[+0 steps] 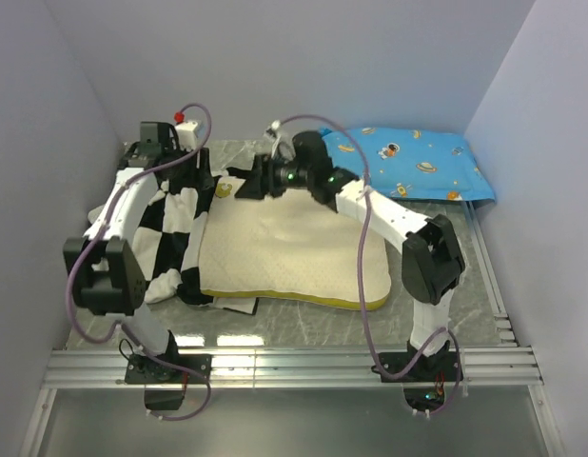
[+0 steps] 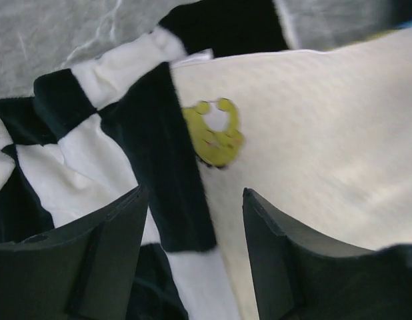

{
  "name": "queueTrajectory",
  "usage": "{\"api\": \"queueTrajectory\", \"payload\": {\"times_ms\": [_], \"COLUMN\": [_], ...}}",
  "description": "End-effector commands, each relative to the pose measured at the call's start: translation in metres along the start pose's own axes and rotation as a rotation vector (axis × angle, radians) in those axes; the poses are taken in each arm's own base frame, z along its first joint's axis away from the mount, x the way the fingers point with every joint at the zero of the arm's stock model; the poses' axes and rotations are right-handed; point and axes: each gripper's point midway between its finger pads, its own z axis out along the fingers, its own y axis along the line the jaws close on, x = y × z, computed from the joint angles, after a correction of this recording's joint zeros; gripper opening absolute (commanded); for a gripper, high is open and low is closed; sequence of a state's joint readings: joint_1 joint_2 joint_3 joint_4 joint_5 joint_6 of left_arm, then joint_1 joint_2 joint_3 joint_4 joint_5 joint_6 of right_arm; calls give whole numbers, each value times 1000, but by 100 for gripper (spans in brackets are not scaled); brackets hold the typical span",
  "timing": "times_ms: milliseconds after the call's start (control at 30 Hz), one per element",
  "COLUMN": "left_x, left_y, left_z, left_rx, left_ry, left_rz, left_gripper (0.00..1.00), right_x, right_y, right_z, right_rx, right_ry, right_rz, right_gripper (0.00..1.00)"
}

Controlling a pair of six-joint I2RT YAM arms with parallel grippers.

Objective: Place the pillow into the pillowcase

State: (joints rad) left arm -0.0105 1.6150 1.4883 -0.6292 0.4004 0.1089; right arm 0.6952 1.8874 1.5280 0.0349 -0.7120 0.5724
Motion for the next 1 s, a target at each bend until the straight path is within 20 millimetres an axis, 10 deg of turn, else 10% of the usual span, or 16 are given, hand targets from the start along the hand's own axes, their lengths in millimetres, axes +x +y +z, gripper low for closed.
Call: {"api": "queueTrajectory", "payload": {"times_ms": [0,100,300,800,967], "left_x": [-37,-43,-54,3,10], "left_y": [33,41,44,46,37], "left_z": [21,48,85,154,159], "left_rx": [-170,-187,-176,-140,-107], "left_ry": [-93,-85,-107,80,106], "left_rz": [-45,-47,-89,-143,-131], "left_gripper": [64,63,63,55,21], "right_x": [-51,-56,-71,-21,-15], "right_y": [-67,-137,-174,-169,-166], "right_z": [-24,-11,14,57,59], "right_rx": [252,376,373,188,157], "right_ry": [-57,-14,-16,91,107], "right_rz": [-112,-102,-156,-122,-109], "right_gripper": [70,78,90,82,66]}}
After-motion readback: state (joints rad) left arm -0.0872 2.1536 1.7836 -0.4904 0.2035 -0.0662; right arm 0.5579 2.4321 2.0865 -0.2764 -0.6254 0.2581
